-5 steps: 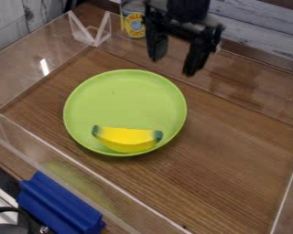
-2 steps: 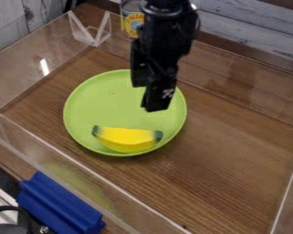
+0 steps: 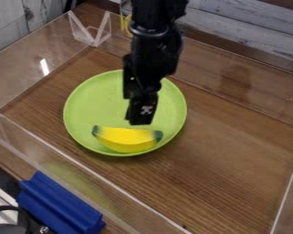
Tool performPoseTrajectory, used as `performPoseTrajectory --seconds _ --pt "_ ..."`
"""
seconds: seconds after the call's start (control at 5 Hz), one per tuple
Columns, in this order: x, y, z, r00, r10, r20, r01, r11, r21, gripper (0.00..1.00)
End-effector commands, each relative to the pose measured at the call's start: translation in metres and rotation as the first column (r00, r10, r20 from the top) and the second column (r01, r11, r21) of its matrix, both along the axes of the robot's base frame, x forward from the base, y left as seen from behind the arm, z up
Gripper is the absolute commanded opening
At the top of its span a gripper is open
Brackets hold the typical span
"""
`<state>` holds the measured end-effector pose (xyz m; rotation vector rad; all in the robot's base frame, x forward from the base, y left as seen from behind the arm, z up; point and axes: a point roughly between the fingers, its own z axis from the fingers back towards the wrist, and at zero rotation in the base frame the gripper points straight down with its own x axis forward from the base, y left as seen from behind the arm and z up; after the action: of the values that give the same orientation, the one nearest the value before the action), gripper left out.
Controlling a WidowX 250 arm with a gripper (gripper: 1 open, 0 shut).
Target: Remove the banana from inside the green plate and put it on the table
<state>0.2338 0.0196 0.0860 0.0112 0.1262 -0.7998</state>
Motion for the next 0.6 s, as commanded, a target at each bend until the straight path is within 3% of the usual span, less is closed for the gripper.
performPoseTrajectory --seconds 0.0,0.4 --pt "0.001 0.008 0.002 0.998 -0.009 0.055 0.008 1.0 0.011 1.0" --pt "0.002 0.014 -0.021 0.998 -0.006 0.06 0.005 1.0 0.012 1.0"
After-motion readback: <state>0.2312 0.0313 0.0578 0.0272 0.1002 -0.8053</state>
